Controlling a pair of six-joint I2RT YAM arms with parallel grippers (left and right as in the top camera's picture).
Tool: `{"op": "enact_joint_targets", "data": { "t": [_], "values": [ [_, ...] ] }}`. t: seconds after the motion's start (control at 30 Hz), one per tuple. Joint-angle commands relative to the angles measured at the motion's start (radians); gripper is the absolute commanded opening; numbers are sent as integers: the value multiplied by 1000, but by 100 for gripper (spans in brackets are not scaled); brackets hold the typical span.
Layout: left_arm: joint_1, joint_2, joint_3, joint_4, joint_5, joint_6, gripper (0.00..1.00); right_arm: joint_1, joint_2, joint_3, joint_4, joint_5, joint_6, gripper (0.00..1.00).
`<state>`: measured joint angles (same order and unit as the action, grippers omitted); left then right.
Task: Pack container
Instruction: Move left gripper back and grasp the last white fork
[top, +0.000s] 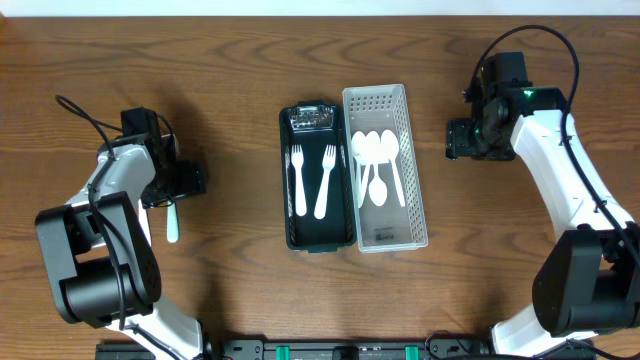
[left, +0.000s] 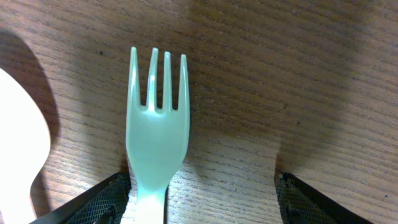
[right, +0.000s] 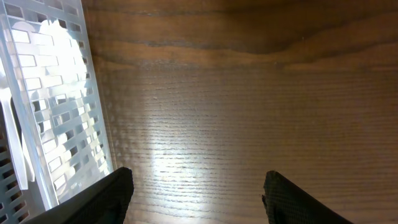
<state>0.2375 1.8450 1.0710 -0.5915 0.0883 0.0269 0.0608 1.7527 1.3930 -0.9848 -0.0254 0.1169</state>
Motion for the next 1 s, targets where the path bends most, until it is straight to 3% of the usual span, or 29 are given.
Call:
{"op": "enact_joint_targets", "data": {
  "t": [0.0, 0.13, 0.53, 0.97],
  "values": [
    [2, 63, -11, 3, 9, 6, 78, -2, -13, 15, -6, 10, -10, 71],
    [2, 63, -11, 2, 9, 6, 77, -2, -13, 15, -8, 10, -10, 70],
    [2, 63, -11, -26, 9, 6, 33, -2, -13, 15, -7, 10, -10, 70],
    [2, 63, -11, -29, 9, 6, 20, -2, -13, 15, -7, 10, -10, 71]
  ]
}}
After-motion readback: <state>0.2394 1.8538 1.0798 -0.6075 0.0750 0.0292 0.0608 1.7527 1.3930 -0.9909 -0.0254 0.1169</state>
